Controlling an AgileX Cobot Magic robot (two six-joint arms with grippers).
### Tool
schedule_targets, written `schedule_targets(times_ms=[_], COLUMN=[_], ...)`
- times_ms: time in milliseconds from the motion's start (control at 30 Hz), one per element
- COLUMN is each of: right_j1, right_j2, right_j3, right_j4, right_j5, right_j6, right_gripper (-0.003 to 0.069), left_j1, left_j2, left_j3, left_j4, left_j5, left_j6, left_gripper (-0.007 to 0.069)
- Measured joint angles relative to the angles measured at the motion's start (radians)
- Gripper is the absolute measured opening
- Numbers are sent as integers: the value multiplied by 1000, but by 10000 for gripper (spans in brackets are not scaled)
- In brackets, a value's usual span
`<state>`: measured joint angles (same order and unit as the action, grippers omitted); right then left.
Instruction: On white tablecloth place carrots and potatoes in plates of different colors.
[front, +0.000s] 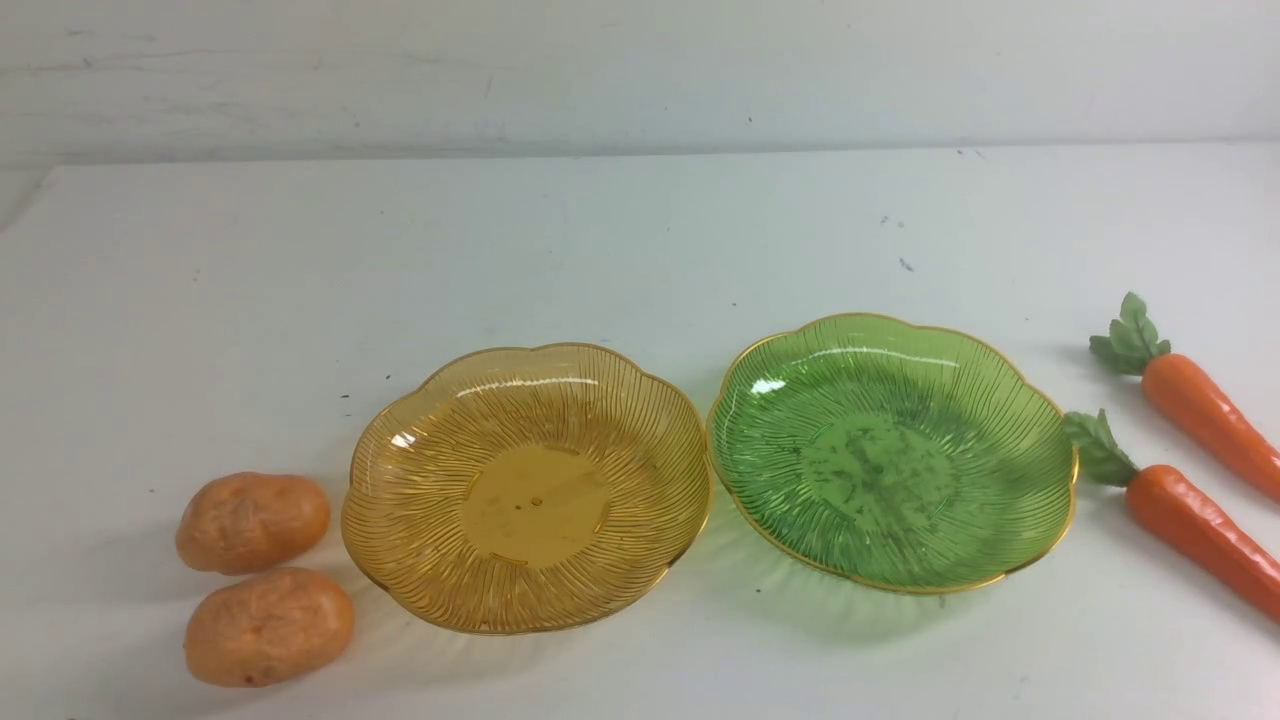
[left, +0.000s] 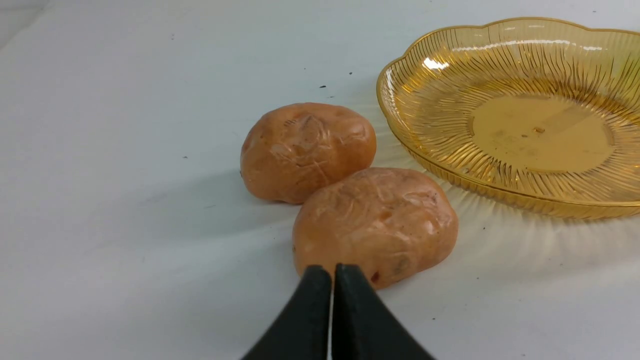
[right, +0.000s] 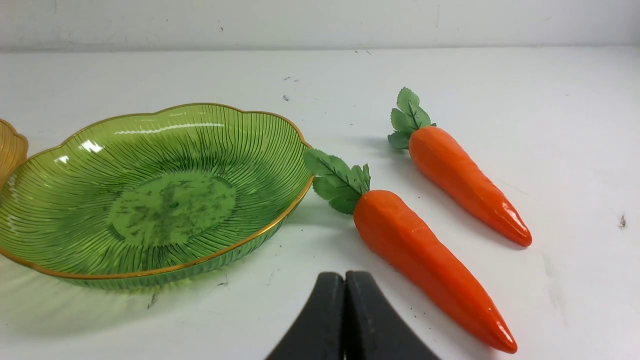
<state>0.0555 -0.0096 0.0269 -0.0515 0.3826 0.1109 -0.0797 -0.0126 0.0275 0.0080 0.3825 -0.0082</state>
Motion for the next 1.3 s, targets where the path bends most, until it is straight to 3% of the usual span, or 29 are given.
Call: schedule_targets(times_ms=[533,700,800,933,1033,1133,1300], right_j1=[0,0,0,0,0,0,0], right_j2=[0,0,0,0,19,160,541], right_j3=[0,0,0,-18,-195,-436,-675], right_j4=[12,375,534,581,517,367,109], right_j5=[-3,-70,-105,-190,-206,-27,603], right_j6=[21,247,303,286,170,66,84], right_gripper=[-15,-15,-15,-15,-15,-14,-14], left_j1=[0,0,0,0,0,0,0], left_j2=[0,0,0,0,0,0,0], left_j3=[0,0,0,0,0,0,0], left_j4=[11,11,11,11,11,12,14], left_j5=[0,0,0,0,0,0,0], left_j6=[0,0,0,1,1,1,1], left_gripper=[-3,-3,-3,-3,-3,-3,-3])
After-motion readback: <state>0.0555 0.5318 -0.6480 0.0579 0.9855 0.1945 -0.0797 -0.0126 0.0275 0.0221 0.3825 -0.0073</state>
